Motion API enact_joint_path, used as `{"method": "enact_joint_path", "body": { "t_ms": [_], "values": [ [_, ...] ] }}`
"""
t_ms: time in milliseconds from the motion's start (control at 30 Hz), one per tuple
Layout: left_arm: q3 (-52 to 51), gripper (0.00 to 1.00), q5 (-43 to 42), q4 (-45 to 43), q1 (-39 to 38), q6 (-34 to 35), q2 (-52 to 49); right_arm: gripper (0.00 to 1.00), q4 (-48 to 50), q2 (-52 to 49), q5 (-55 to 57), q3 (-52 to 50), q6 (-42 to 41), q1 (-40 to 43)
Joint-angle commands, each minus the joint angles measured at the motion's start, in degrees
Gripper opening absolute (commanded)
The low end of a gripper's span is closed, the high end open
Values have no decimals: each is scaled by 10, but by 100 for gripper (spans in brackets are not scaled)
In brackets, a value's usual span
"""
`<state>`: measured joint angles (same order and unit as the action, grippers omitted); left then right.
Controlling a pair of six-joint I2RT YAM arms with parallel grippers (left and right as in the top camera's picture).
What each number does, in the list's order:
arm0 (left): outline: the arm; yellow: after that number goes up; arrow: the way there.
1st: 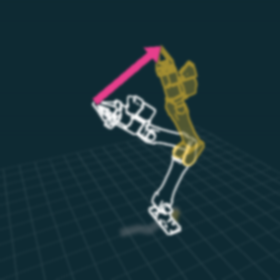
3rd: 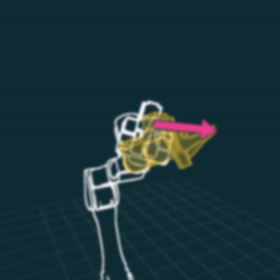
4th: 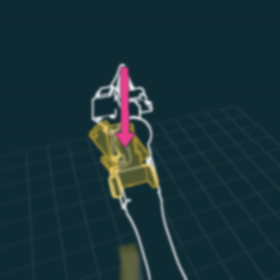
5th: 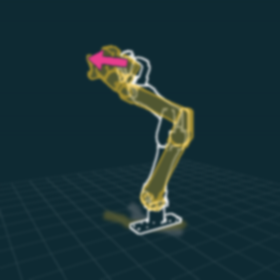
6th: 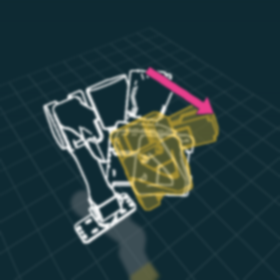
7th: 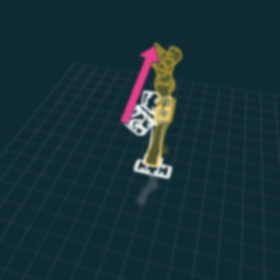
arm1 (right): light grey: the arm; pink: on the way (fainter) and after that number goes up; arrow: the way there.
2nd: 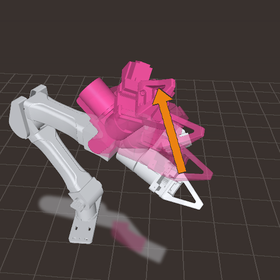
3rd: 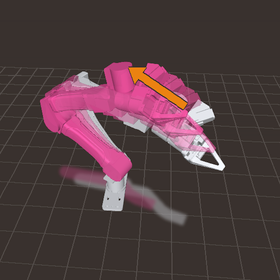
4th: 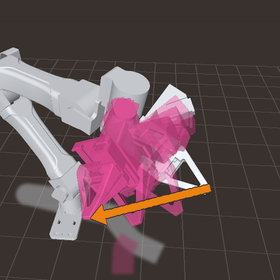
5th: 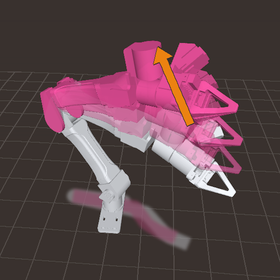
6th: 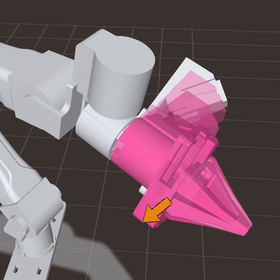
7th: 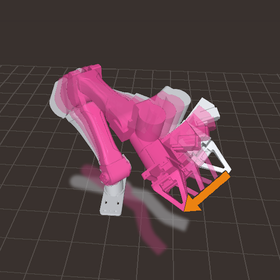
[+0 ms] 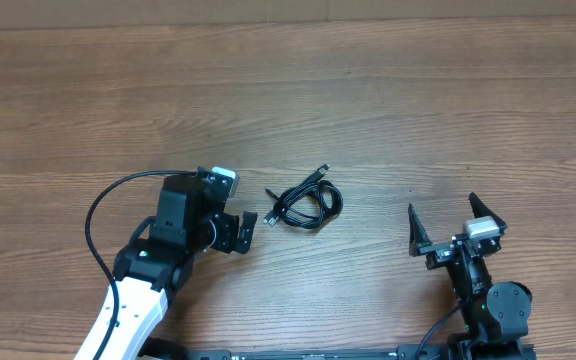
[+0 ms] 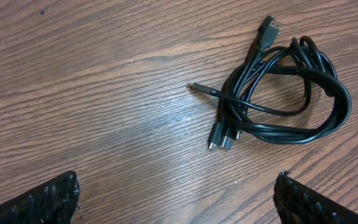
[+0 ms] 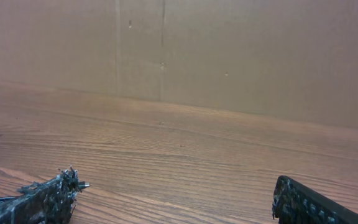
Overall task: Untangle cables
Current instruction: 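Raise the left gripper and position it near the black cable bundle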
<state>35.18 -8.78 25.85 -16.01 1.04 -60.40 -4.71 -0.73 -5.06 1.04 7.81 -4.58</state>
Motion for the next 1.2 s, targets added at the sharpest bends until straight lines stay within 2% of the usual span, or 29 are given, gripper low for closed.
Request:
{"method": "enact_joint_path", "body": {
  "t_ms": [0, 1167],
  "values": [
    [13, 100, 4, -6, 2, -13, -3, 100, 3, 6, 5, -6, 4, 1],
    [13, 100, 2, -5, 2, -13, -3, 100, 3, 6, 5, -6, 4, 1]
  ]
}}
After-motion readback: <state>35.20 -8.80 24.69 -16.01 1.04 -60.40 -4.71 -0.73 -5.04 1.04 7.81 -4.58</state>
